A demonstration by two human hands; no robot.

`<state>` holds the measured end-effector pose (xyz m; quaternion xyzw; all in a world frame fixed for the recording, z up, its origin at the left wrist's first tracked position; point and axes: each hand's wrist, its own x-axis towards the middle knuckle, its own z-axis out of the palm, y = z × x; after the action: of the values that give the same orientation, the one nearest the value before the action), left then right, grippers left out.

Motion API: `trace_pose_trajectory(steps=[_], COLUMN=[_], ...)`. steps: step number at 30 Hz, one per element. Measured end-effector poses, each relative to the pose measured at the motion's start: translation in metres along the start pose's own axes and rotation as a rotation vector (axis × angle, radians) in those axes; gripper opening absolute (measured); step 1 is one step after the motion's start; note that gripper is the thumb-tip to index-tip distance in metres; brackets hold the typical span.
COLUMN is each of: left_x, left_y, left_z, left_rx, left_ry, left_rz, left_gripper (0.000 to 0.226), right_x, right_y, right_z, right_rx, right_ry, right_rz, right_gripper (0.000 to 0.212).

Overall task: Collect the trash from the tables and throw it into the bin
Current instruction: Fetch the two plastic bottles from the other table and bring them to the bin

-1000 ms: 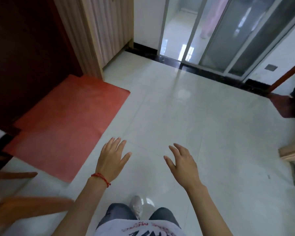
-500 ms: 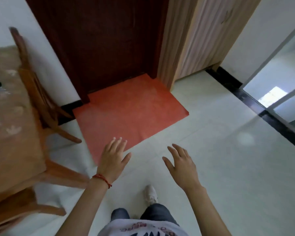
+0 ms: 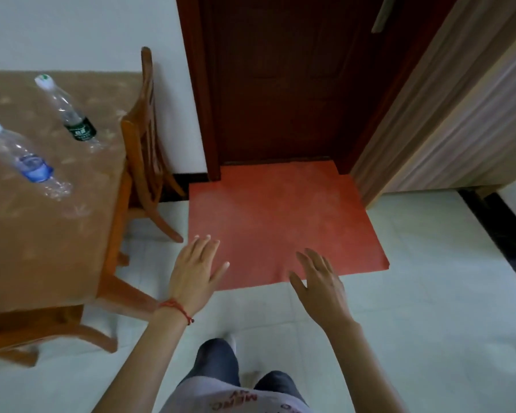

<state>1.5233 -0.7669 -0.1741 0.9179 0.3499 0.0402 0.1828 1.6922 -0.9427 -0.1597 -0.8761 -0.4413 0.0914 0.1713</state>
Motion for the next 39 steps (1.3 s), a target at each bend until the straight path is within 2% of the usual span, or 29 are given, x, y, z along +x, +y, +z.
trace_pose_trajectory(steps=[3,14,24,30,33,39], left_x=[0.036,0.210,0.312,0.350,0.366,0.386], left_y=[-0.007,-0.071,-0.112,-0.128,-0.136,-0.144], left_z=[-0.005,-0.038,-0.068,-0.084,-0.097,-0.119], left_rx=[-0.001,0.029,0.030,0.022,0.018,0.017], left_ry=[0.004,0.018,0.051,0.117,0.158,0.284], left_rz=[-0.023,-0.038,-0.099,-0.183,-0.247,-0.407], left_gripper=[0.088,0.084,0.090,0.074,0.070,0.074], right_x=[0.042,0.232,0.360,0.431,0.470,0.544], right_y=[-0.004,-0.036,-0.071,-0.090,-0.103,-0.141], right_z=[0.001,0.010,0.006,0.012,0.017,0.014], right_rx=[0.026,0.011,0.019,0.010,0.025,0.034], right_ry=[-0.041,-0.029,-0.092,-0.143,-0.113,-0.232], right_rz=[-0.027,-0.048,-0.089,-0.190,-0.280,-0.492], right_gripper=[0.043,0.052,0.047,0.048,0.056,0.049])
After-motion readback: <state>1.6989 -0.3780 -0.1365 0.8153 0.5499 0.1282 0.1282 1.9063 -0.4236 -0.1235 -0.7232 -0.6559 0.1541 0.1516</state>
